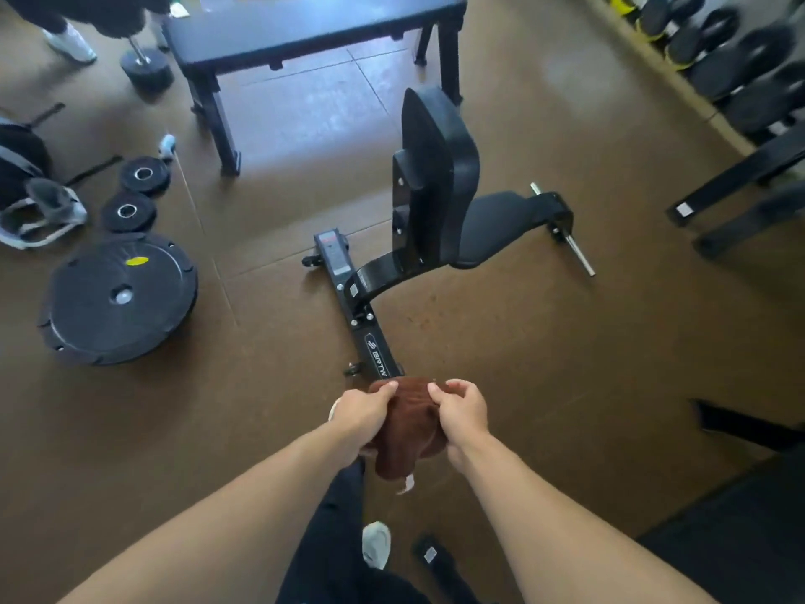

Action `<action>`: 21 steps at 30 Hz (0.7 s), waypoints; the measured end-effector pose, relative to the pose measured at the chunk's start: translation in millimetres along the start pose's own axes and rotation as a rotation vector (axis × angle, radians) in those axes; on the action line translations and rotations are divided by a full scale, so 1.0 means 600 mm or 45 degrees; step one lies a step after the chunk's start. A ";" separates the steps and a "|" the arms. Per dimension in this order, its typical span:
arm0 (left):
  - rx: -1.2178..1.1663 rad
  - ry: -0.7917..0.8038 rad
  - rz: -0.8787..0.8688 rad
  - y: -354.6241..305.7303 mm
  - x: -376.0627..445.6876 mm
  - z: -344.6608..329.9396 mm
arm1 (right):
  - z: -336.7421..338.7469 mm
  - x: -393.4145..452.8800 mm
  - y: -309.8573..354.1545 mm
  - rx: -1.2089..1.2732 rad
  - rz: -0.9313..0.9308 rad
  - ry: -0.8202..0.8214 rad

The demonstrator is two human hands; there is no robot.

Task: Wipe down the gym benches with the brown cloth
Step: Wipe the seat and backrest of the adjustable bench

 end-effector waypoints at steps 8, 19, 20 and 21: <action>0.202 0.301 -0.249 -0.261 0.081 -0.149 | 0.101 0.153 0.178 -0.038 -0.140 -0.229; 0.090 0.517 -0.223 -0.525 0.141 -0.363 | 0.202 0.306 0.296 0.025 -0.573 0.512; 0.063 0.512 -0.209 -0.542 0.161 -0.385 | 0.218 0.334 0.320 0.026 -0.526 0.493; 0.028 0.491 -0.210 -0.563 0.176 -0.403 | 0.234 0.368 0.343 0.033 -0.473 0.456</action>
Point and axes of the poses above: each hand's wrist, its own x-axis towards the middle knuckle, its own z-axis out of the back of the hand, y = z × x, the point moved 9 cm from there along x, towards the middle knuckle, and after that the axes turned 1 degree about -y, right-handed, at the moved point
